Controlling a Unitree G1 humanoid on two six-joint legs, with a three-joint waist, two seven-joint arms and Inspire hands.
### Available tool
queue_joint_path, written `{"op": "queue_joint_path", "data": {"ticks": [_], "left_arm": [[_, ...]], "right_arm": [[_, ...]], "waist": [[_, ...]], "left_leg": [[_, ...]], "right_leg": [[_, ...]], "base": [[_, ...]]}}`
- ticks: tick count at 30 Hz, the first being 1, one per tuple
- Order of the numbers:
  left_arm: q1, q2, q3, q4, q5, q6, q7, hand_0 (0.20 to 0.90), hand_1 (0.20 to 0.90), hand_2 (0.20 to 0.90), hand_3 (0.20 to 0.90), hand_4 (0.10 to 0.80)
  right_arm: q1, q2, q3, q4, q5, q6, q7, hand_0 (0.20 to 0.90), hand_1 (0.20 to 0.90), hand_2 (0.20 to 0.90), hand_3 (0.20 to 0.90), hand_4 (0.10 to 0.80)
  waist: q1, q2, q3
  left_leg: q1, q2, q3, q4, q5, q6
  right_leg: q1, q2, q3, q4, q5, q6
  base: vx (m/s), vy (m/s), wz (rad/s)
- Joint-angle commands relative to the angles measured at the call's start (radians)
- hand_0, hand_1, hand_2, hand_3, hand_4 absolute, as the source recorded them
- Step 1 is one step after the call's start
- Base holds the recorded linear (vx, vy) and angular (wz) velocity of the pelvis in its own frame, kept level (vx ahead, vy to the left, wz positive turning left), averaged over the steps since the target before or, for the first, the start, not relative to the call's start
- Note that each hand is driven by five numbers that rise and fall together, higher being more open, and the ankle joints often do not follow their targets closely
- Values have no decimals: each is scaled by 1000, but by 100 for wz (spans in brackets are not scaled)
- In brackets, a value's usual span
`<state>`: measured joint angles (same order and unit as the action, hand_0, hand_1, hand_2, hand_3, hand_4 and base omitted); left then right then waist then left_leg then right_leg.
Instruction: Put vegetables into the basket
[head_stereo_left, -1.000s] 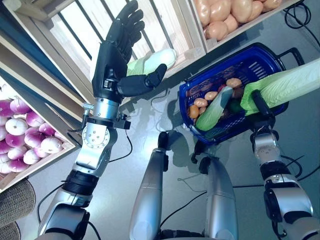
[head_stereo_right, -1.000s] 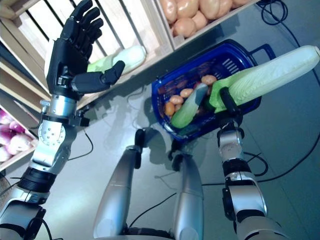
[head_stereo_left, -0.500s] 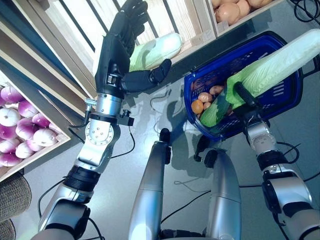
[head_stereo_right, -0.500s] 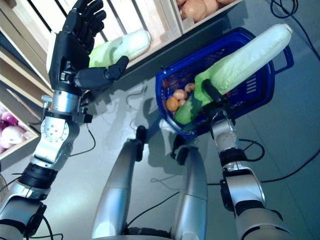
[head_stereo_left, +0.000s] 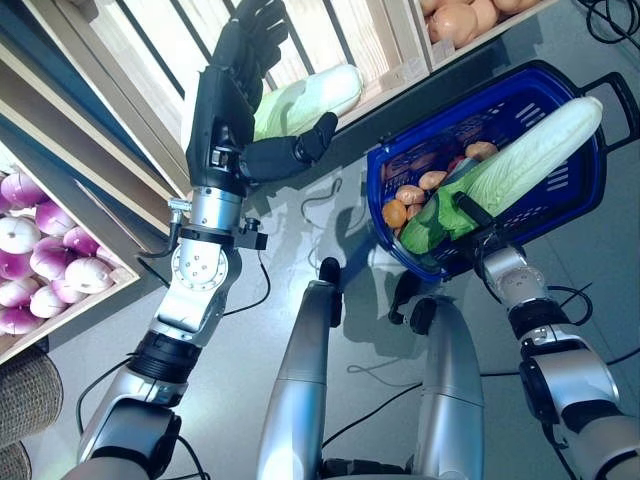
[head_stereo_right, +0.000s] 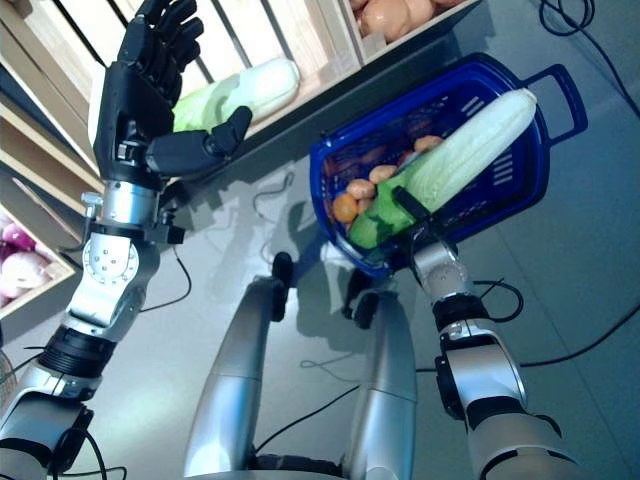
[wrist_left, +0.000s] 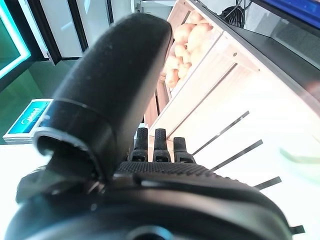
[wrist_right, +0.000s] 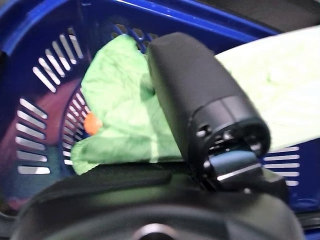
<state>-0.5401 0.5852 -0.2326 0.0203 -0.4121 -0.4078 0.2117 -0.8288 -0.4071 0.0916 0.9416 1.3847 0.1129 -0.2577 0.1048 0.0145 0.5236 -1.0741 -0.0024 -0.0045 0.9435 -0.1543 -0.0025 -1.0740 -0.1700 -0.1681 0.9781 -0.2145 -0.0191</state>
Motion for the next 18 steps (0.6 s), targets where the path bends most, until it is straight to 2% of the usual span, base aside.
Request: {"op": "queue_joint_path", "data": {"ticks": [1,6,7,8,9,10,12,14,18], "left_arm": [[-60,-45,34,-117,52,-92,23,900,900,900,900,800],[-60,-6,47,-130,83,-93,34,900,900,900,900,800],[-57,-2,48,-130,88,-92,36,900,900,900,900,800],[-56,6,54,-133,96,-93,43,900,900,900,900,800],[-52,8,54,-134,97,-92,46,900,900,900,900,800],[-48,20,65,-144,109,-94,58,900,900,900,900,800],[-38,32,74,-150,116,-96,65,900,900,900,900,800],[-27,50,88,-152,207,-87,120,900,900,900,900,800],[-17,87,115,-162,283,-71,173,900,900,900,900,800]], "right_arm": [[-48,-33,-24,-19,57,20,-18,900,900,900,900,800],[-21,-58,-27,-11,42,19,-19,900,900,900,900,800],[-16,-60,-27,-11,49,16,-19,900,900,900,900,800],[-10,-63,-27,-19,60,12,-11,900,900,900,900,800],[-4,-62,-26,-21,61,12,-8,900,900,900,900,800],[13,-65,-28,-43,68,5,20,900,900,900,900,800],[44,-60,-24,-87,74,-7,37,900,900,900,900,800],[94,-51,-21,-157,78,-39,42,900,900,900,900,800],[167,-50,-34,-253,75,-67,78,900,900,900,900,800]], "waist": [[7,63,-4],[5,57,-4],[5,56,-4],[3,55,-4],[3,53,-4],[0,50,-4],[-3,44,-4],[-9,34,-4],[-18,24,-4]], "left_leg": [[63,-36,47,-72,-27,6],[71,-24,56,-88,-4,13],[90,-26,51,-87,-23,8],[83,-21,58,-99,1,12],[102,-23,53,-98,-18,6],[103,-17,63,-119,4,12],[124,-16,64,-143,9,10],[156,-11,71,-178,16,8],[191,-9,75,-214,22,4]], "right_leg": [[95,43,23,-48,67,24],[107,43,12,-82,98,18],[124,47,20,-80,83,27],[119,46,13,-97,103,20],[137,51,21,-97,88,29],[138,50,14,-125,109,21],[159,56,16,-149,113,23],[192,60,13,-186,119,26],[226,67,16,-226,121,29]], "base": [[0,0,0],[12,-17,-3],[0,0,0],[97,-2,-1],[-33,-3,-1],[32,-13,-2],[1,-29,-2],[35,-54,5],[23,-38,-1]]}}
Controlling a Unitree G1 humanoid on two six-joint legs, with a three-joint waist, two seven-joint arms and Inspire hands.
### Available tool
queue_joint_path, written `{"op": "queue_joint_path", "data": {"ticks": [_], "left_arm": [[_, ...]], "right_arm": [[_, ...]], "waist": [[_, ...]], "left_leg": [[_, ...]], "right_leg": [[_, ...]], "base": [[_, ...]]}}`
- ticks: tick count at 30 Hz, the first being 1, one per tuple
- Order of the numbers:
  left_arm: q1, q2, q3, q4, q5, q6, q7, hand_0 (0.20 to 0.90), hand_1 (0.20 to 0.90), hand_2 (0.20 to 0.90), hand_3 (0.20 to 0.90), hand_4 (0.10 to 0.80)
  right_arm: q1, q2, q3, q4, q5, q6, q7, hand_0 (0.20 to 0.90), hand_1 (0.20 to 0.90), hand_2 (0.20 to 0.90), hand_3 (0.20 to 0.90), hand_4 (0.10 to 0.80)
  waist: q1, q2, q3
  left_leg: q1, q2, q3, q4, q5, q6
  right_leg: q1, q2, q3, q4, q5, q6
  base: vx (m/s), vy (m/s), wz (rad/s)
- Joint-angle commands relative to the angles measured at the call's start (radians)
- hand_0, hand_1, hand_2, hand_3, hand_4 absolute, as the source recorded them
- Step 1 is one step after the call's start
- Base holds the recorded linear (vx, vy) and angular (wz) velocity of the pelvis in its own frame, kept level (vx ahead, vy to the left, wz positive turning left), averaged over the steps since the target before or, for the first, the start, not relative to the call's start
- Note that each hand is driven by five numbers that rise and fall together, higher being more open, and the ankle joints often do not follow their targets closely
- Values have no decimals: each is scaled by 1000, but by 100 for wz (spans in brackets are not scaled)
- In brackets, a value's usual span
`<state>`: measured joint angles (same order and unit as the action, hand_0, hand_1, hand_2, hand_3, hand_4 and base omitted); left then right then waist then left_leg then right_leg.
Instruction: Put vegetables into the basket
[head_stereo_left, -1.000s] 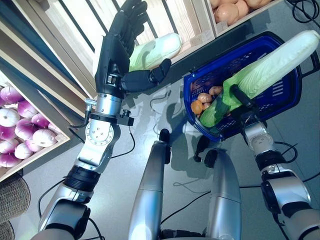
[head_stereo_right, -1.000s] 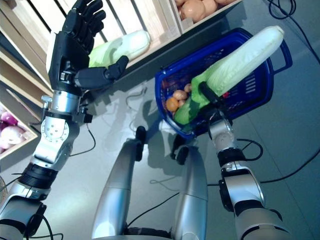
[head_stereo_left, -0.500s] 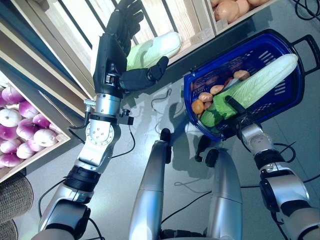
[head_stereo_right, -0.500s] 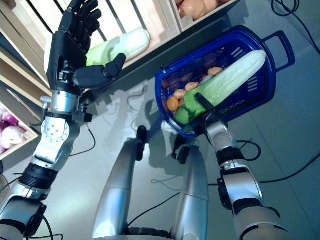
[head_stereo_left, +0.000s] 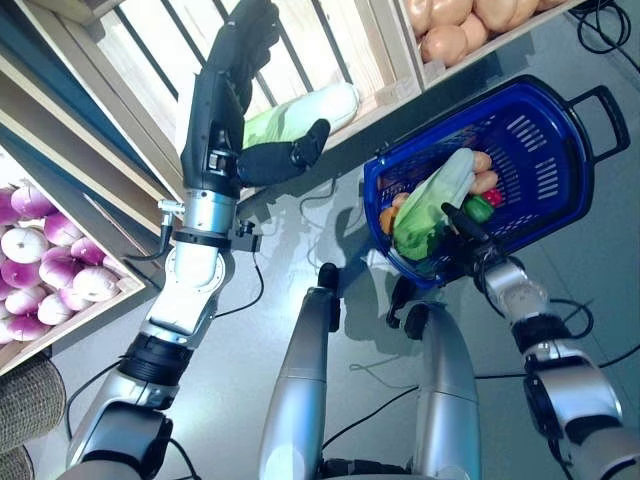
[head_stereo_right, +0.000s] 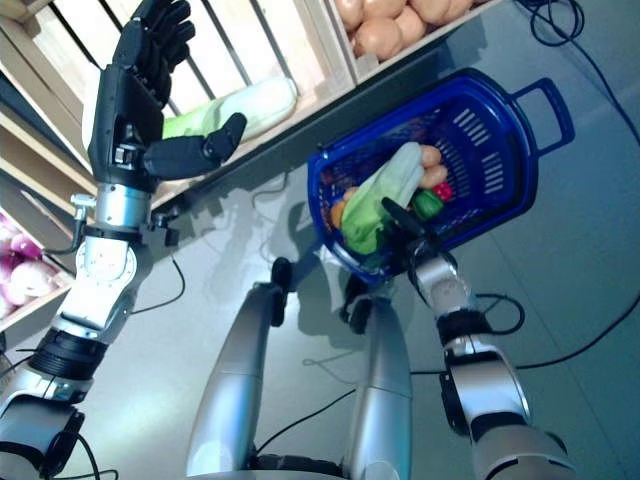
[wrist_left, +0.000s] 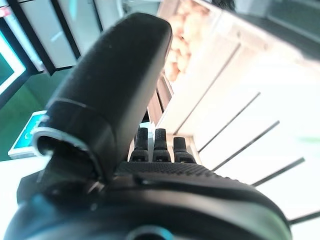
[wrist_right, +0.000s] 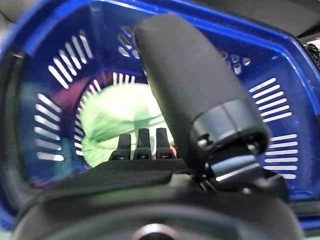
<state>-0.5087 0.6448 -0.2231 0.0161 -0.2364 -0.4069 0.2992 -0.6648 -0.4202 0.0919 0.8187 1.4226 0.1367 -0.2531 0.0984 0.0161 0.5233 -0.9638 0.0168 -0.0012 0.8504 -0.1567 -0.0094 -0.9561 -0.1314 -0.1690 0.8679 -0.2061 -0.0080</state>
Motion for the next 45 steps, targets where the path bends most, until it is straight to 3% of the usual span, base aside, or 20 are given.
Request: {"op": "queue_joint_path", "data": {"ticks": [1,4,9,14,20,25,32,38,45], "left_arm": [[-34,51,127,-160,154,-52,124,900,900,900,900,800],[-15,71,144,-140,227,-17,183,900,900,900,900,800],[94,102,222,-114,397,75,332,900,900,900,900,800],[125,139,231,-55,434,193,342,900,900,900,900,800],[104,242,168,53,422,342,194,900,900,900,900,800],[68,274,135,129,328,348,152,900,900,900,900,800],[-12,307,46,226,267,406,-56,900,900,900,900,800],[-37,336,2,289,187,420,-94,900,900,900,900,800],[-71,361,-46,361,205,475,-157,900,900,900,900,800]], "right_arm": [[80,-16,-32,-228,21,-127,110,900,900,900,900,800],[168,18,-21,-330,-28,-157,123,900,900,900,900,800],[444,82,11,-466,-80,-162,213,900,900,900,900,800],[561,87,41,-496,-93,-136,247,900,900,900,900,800],[613,43,61,-546,-120,-140,267,900,900,900,900,800],[605,20,68,-541,-139,-171,281,900,900,900,900,800],[577,-13,71,-557,-151,-160,264,900,900,900,900,800],[567,-40,75,-569,-145,-152,251,900,900,900,900,800],[558,-60,80,-580,-141,-144,245,900,900,900,900,800]], "waist": [[-23,16,-3],[-40,10,-3],[-75,12,-3],[-97,12,-3],[-134,6,-3],[-143,6,-3],[-158,5,-3],[-165,8,-3],[-175,6,-3]], "left_leg": [[110,-23,78,-147,28,11],[137,-17,85,-171,36,4],[192,-14,97,-202,45,-2],[227,-9,100,-206,19,-7],[215,10,117,-207,27,-5],[216,22,129,-215,33,-1],[205,36,140,-208,35,7],[197,40,145,-212,39,12],[185,49,152,-213,41,14]], "right_leg": [[133,30,16,-142,110,21],[162,34,23,-171,111,23],[227,37,34,-224,102,23],[264,34,41,-234,72,27],[253,37,50,-248,74,21],[253,35,49,-257,78,20],[237,33,48,-244,77,15],[226,30,51,-252,85,16],[209,28,55,-258,95,18]], "base": [[18,-32,-3],[22,-11,-2],[52,16,-13],[45,24,-5],[-9,25,-5],[-10,29,-5],[-3,24,-1],[-3,33,-6],[-11,31,-1]]}}
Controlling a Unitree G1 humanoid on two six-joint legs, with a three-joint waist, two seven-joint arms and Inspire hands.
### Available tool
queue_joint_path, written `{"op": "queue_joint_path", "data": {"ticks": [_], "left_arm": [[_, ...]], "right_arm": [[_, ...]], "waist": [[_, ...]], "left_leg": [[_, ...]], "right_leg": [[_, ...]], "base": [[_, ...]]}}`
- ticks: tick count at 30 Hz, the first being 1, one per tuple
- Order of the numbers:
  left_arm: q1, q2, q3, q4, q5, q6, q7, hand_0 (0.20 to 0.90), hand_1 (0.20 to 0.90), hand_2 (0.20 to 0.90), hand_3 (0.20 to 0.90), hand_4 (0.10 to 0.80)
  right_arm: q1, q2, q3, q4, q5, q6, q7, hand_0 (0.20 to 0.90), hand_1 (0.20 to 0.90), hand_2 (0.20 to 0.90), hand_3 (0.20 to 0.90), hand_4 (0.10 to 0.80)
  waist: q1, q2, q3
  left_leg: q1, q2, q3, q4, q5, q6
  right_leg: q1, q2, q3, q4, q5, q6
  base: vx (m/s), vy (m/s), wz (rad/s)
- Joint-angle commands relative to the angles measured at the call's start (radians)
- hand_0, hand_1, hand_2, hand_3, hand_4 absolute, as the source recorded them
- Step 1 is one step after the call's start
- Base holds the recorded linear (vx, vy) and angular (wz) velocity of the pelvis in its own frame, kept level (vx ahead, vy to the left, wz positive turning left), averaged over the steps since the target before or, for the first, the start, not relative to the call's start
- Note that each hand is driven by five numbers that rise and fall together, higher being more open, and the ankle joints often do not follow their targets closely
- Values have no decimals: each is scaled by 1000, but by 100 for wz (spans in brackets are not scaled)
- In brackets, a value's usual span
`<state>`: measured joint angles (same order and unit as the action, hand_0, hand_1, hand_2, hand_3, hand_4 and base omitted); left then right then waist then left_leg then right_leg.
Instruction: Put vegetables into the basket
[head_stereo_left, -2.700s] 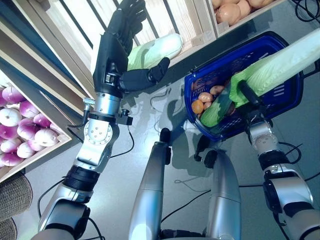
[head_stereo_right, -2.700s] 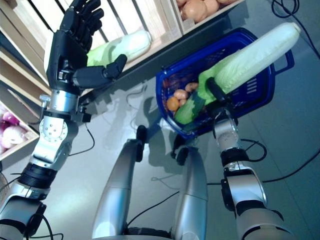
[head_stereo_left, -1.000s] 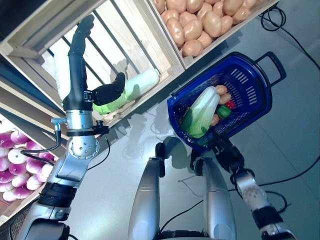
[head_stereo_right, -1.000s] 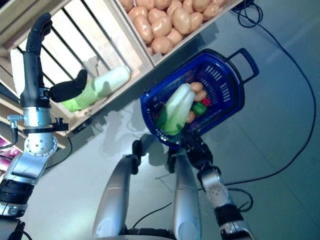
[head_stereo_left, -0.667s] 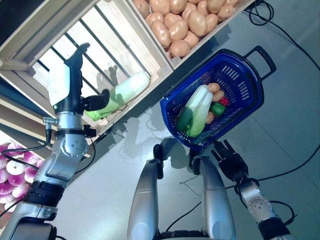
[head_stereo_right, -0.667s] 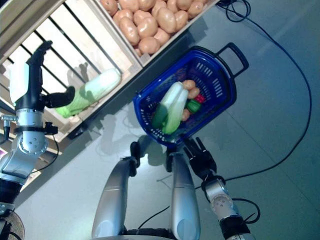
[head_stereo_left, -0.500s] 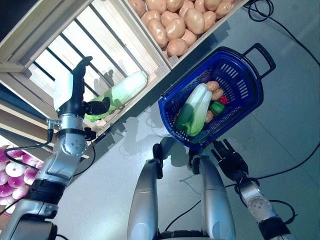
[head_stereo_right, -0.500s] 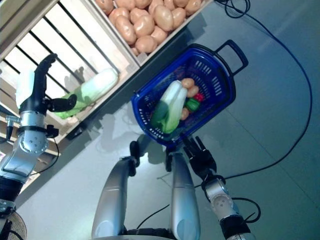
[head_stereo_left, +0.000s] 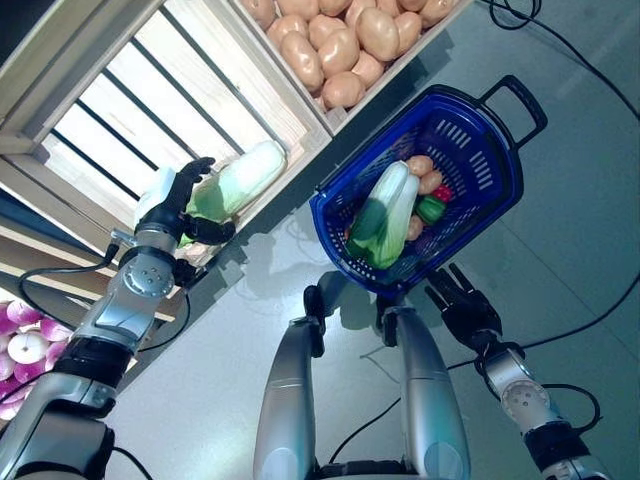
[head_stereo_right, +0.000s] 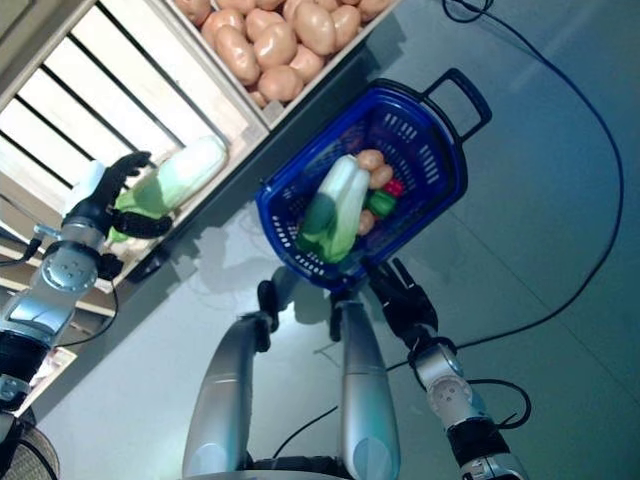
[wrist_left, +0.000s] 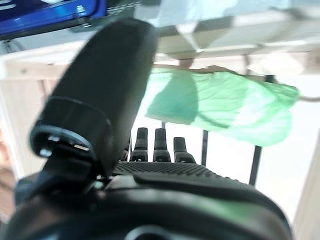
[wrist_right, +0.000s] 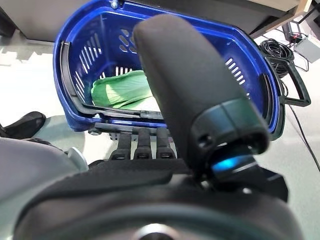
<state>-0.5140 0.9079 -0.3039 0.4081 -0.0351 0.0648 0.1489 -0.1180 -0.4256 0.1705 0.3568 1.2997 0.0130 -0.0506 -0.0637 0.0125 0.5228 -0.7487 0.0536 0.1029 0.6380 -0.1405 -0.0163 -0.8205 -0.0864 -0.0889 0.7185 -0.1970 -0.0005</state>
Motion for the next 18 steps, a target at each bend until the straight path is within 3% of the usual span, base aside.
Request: {"op": "queue_joint_path", "data": {"ticks": [1,7,18], "left_arm": [[-71,103,25,-22,2,15,-27,900,900,900,900,800],[-83,115,-12,21,-4,66,-19,900,900,900,900,800],[-79,100,3,91,70,122,64,900,900,900,900,800]], "right_arm": [[11,-58,3,-121,-15,-19,39,900,900,900,900,800],[-2,-84,5,-125,-1,-18,43,900,900,900,900,800],[-1,-93,10,-151,-2,-26,25,900,900,900,900,800]], "waist": [[-15,10,-3],[-20,10,-3],[-21,3,-3]], "left_leg": [[-32,14,50,0,26,21],[-48,18,50,-6,33,20],[-76,25,43,17,28,21]], "right_leg": [[72,-18,-25,-111,88,11],[55,-20,-23,-118,96,13],[26,-25,-24,-90,86,8]], "base": [[-6,21,-6],[-7,14,-6],[0,-1,-1]]}}
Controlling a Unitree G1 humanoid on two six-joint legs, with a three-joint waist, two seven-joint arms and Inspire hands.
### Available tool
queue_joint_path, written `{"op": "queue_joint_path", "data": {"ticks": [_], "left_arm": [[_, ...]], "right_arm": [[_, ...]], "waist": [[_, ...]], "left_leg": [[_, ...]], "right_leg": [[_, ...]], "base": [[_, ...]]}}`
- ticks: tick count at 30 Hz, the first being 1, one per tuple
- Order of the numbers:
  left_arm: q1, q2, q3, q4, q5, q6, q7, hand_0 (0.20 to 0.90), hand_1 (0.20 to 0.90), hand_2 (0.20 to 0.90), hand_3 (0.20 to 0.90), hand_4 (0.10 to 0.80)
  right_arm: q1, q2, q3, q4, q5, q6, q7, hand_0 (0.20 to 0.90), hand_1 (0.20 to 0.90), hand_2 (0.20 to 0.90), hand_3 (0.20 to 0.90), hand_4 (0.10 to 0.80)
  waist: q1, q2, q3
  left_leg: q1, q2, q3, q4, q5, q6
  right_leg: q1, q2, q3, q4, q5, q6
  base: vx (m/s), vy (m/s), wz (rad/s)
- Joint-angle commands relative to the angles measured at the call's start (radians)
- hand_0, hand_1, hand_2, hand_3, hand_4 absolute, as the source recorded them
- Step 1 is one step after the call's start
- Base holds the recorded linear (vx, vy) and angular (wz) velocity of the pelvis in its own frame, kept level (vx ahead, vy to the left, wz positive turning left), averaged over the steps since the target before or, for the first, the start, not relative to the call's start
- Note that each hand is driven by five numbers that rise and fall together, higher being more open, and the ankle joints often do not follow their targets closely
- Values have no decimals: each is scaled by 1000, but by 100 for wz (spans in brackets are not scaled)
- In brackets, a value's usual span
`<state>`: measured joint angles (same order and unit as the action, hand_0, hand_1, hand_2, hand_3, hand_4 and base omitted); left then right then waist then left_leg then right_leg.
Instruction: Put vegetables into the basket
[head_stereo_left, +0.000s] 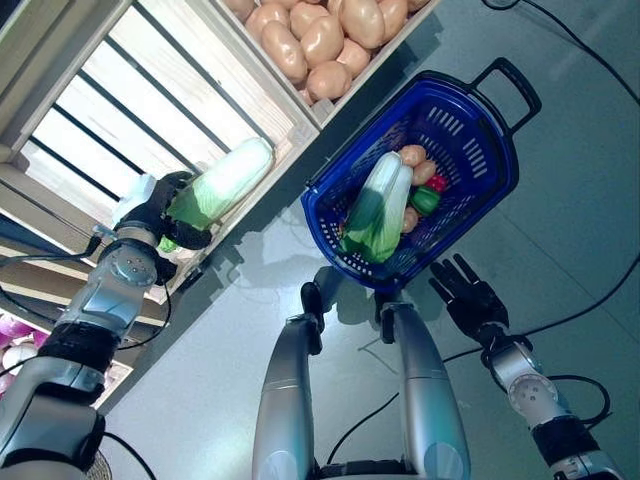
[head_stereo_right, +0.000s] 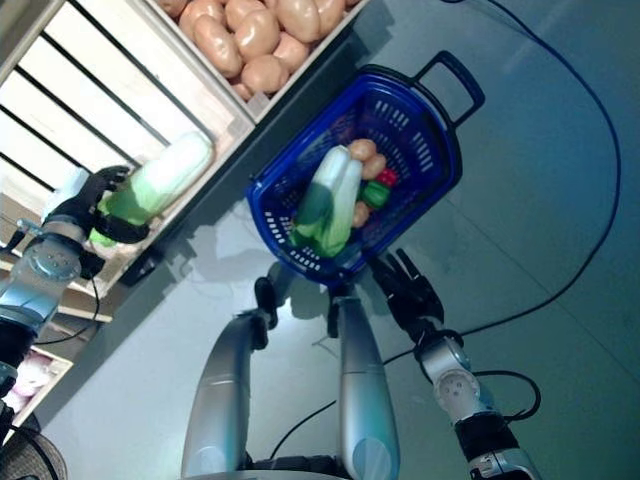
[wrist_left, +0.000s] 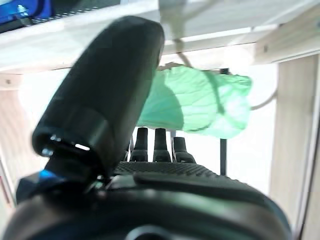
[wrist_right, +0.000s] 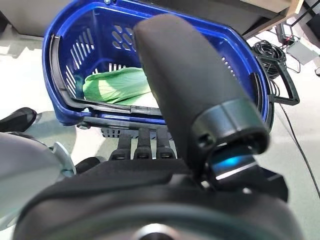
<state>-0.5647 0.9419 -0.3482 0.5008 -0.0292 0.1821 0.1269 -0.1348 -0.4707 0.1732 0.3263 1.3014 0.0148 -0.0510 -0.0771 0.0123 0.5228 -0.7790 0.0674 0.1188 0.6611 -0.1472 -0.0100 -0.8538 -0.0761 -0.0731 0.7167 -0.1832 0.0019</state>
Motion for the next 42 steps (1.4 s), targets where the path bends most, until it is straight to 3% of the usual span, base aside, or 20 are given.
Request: {"op": "queue_joint_path", "data": {"ticks": [1,15,17,26,38,40,42], "left_arm": [[-30,59,46,14,83,19,112,900,900,900,900,800],[-71,-32,19,116,218,129,382,900,900,900,900,800],[-76,-48,15,128,231,160,473,900,900,900,900,800],[-90,-138,-4,151,237,105,619,900,900,900,900,800],[-122,-195,-35,176,232,89,711,900,900,900,900,800],[-128,-210,-36,186,234,76,709,300,300,300,300,400],[-133,-220,-37,190,244,65,705,300,300,300,300,400]], "right_arm": [[11,-48,8,-120,-4,-28,23,900,900,900,900,800],[-30,-42,31,-135,-18,-14,-21,900,900,900,900,800],[-41,-36,35,-138,-22,-15,-39,900,900,900,900,800],[-81,-8,60,-135,-40,-7,-81,900,900,900,900,800],[-109,20,72,-129,-56,-5,-105,900,900,900,900,800],[-110,23,70,-121,-59,-1,-95,900,900,900,900,800],[-113,25,68,-121,-63,5,-93,900,900,900,900,800]], "waist": [[-8,2,-3],[-14,-19,-3],[-13,-24,-3],[-9,-36,-3],[-11,-47,-3],[-12,-49,-3],[-13,-52,-3]], "left_leg": [[-50,14,26,0,34,14],[-99,25,15,32,32,7],[-108,25,9,39,31,5],[-142,25,-6,52,32,-1],[-187,25,-21,74,27,-8],[-198,26,-25,78,28,-9],[-200,26,-25,75,30,-10]], "right_leg": [[55,-37,-40,-81,71,6],[5,-40,-37,-47,70,7],[-4,-38,-36,-37,69,7],[-40,-32,-35,-11,69,8],[-84,-24,-28,18,69,12],[-92,-25,-27,22,71,14],[-94,-24,-27,19,73,15]], "base": [[0,0,0],[0,2,0],[0,0,0],[0,0,0],[0,0,0],[0,0,0],[0,0,0]]}}
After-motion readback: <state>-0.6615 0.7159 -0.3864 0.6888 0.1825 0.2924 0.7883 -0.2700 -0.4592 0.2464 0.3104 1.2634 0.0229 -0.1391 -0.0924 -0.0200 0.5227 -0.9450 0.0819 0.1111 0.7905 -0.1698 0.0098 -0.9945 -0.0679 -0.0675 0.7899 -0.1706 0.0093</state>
